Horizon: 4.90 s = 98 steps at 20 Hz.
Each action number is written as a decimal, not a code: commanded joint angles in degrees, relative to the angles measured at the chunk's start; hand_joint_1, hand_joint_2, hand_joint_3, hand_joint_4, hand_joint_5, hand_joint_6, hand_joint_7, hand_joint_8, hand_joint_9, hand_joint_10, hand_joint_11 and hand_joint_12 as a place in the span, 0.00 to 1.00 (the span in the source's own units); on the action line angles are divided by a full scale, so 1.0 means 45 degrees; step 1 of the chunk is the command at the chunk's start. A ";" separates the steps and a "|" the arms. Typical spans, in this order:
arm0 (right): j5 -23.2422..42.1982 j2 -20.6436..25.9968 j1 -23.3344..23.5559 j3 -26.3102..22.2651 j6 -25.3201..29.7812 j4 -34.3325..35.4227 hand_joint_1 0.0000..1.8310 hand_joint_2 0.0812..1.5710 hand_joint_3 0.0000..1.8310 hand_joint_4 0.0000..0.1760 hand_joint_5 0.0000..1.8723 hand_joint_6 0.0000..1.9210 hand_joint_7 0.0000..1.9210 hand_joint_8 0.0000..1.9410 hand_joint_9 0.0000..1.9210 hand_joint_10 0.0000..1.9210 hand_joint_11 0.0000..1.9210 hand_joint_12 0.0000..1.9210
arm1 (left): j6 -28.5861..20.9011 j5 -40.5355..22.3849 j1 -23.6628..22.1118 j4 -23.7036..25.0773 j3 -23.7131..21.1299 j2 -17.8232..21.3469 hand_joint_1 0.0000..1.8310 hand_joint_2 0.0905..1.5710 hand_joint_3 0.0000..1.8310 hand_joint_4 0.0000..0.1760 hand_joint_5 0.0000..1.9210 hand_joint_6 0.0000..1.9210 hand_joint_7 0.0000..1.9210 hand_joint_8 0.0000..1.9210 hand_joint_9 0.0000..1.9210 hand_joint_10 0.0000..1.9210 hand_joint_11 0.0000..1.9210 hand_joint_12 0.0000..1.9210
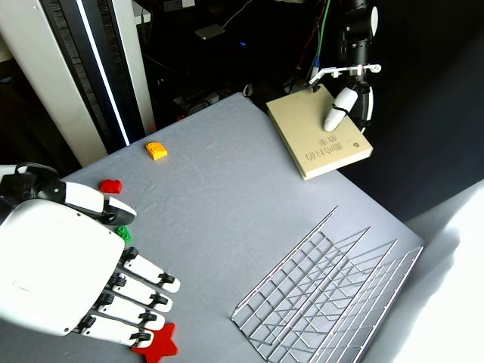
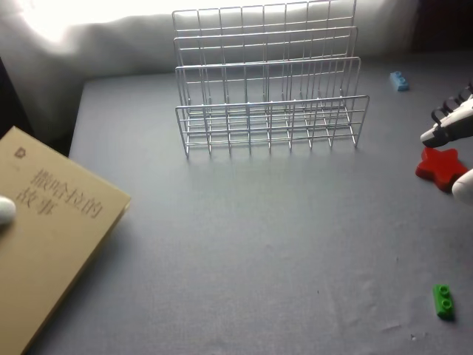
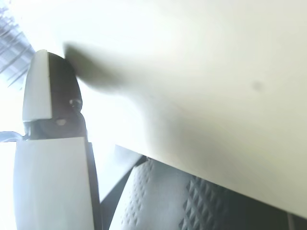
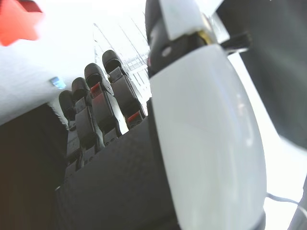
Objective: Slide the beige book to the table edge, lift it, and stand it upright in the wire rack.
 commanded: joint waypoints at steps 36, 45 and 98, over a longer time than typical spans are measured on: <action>-0.0187 0.0005 0.0721 0.0280 -0.1194 0.0372 0.12 0.74 0.00 0.00 0.13 0.00 0.11 0.00 0.10 0.00 0.00 0.29 | 1.2209 -1.2160 -0.5403 -1.1331 -0.1580 -0.0395 0.81 0.71 0.00 0.00 0.42 0.59 0.40 0.61 0.43 0.67 0.48 0.76; -0.0434 0.0001 0.0673 0.0308 -0.0584 0.0382 0.13 0.74 0.00 0.00 0.11 0.00 0.10 0.00 0.10 0.00 0.00 0.28 | 1.3439 -1.2607 -0.6328 -0.9474 -0.1775 -0.1097 0.81 0.72 0.00 0.00 0.40 0.61 0.38 0.65 0.42 0.71 0.48 0.74; -0.0353 -0.0359 0.0668 0.0072 -0.2217 0.0886 0.13 0.73 0.00 0.00 0.15 0.00 0.12 0.00 0.12 0.00 0.00 0.33 | 1.1459 -1.1605 -0.7713 -0.8138 0.5358 -0.9018 0.81 0.71 0.00 0.00 0.41 0.58 0.38 0.64 0.43 0.69 0.53 0.66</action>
